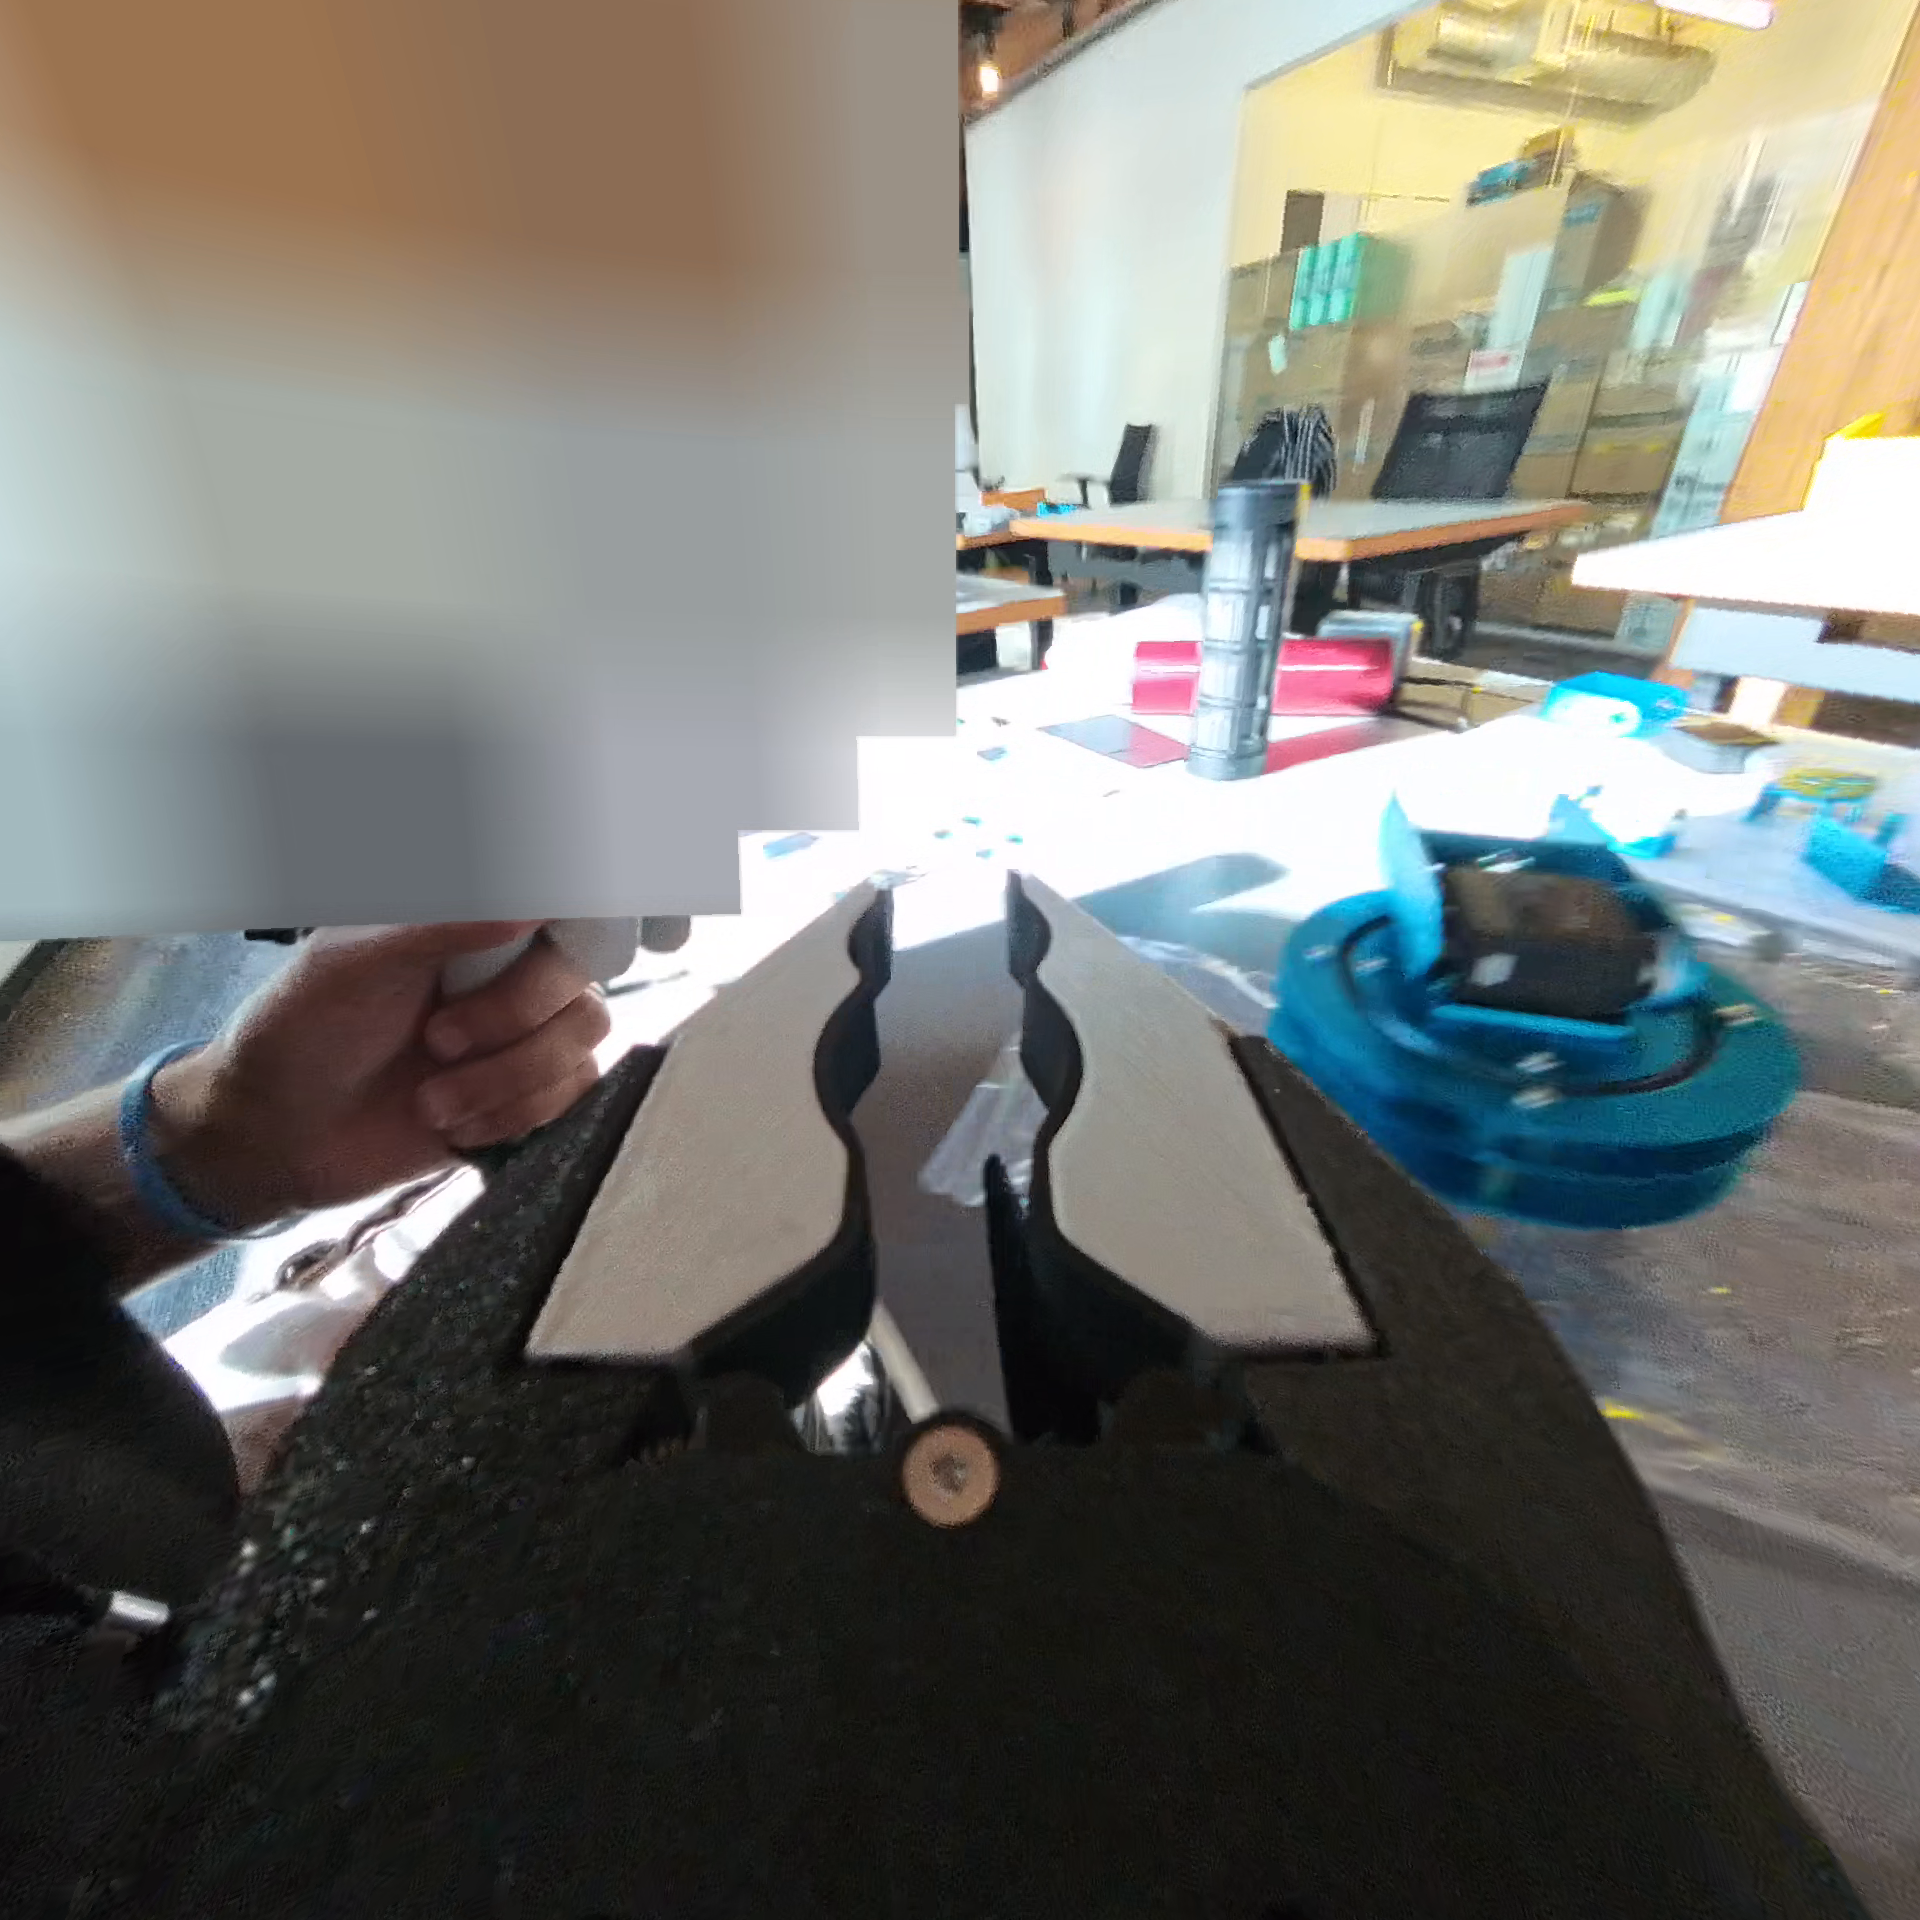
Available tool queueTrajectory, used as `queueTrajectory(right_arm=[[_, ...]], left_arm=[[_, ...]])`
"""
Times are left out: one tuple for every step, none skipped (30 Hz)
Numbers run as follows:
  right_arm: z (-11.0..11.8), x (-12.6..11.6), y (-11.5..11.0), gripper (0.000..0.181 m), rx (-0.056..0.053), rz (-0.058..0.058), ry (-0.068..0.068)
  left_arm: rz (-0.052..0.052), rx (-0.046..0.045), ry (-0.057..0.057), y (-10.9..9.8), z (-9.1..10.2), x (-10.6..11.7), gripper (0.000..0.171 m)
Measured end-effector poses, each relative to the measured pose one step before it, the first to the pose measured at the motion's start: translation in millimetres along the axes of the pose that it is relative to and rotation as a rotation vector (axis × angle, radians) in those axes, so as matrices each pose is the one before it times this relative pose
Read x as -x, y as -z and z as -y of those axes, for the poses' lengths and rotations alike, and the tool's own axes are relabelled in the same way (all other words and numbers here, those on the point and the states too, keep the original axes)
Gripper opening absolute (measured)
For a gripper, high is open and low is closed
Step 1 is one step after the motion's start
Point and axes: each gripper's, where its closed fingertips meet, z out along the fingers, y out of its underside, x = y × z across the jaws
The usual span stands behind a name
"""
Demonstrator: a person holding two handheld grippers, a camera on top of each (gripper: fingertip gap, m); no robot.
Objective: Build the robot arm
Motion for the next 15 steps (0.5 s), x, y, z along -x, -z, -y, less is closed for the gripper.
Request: queueTrajectory(right_arm=[[6.71, -15.99, -1.88, 0.027, 0.0399, -0.004, 0.0012], [3.24, -19.51, -1.83, 0.031, 0.0418, -0.024, 0.0125], [0.2, -23.41, -1.96, 0.034, 0.0412, -0.052, 0.0289], [-1.76, -22.48, -3.18, 0.04, 0.038, -0.0551, 0.0377], [-3.99, -19.14, -4.9, 0.046, 0.0383, -0.0449, 0.0315], [-5.94, -16.17, -6.58, 0.051, 0.0394, -0.0391, 0.021], [-6.17, -11.87, -7.38, 0.058, 0.0323, -0.0297, 0.0154], [-6.1, -5.8, -7.15, 0.066, 0.0279, -0.0081, 0.0055], [-6.41, -0.75, -6.41, 0.071, 0.0281, 0.0127, -0.0072], [-6.17, 2.83, -5.64, 0.073, 0.0259, 0.0271, -0.0122], [-3.6, 2.17, -4.33, 0.075, 0.0072, 0.0187, -0.0062], [-1.88, -1.18, -2.82, 0.075, -0.0047, -0.0034, 0.0032], [-2.4, -1.82, -2.44, 0.074, 0.0014, -0.0061, 0.0077], [-2.67, -2.13, -2.3, 0.074, 0.0063, -0.0042, 0.004], [-1.62, -1.86, -1.83, 0.074, 0.001, -0.0031, -0.0004]], left_arm=[[0.0035, 0.01492, 0.0519, -14.14, -0.69, 1.47, 0.0], [0.0119, -0.00525, 0.0412, -12.47, 1.11, 2.23, 0.0], [-0.0062, -0.00846, 0.0194, -12.5, 0.7, -0.71, 0.0], [0.0097, 0.01235, -0.0097, -12.88, -2.84, 2.29, 0.0], [0.0262, 0.0162, -0.0161, -12.27, -3.75, 5.72, 0.0], [0.0009, 0.02188, 0.0069, -11.36, -4.32, 2.67, 0.0], [-0.0137, 0.01413, 0.032, -9.78, -2.76, 1.15, 0.0], [-0.007, 0.01523, 0.0334, -8.7, -2.71, 2.42, 0.0], [-0.0082, 0.02133, 0.0309, -7.77, -3.59, 2.39, 0.0], [-0.0033, 0.01895, 0.0297, -6.52, -3.01, 3.27, 0.0], [-0.0018, 0.00927, 0.0214, -5.41, -1.23, 3.63, 0.0], [-0.0075, 0.00893, 0.0236, -4.95, -0.59, 3.08, 0.0], [-0.0054, 0.00432, 0.0248, -4.35, 0.42, 3.51, 0.0], [0.0006, 0.00848, 0.0163, -4.11, -0.08, 4.2, 0.0], [-0.0154, 0.02329, 0.0096, -4.93, -2.09, 1.25, 0.0]])
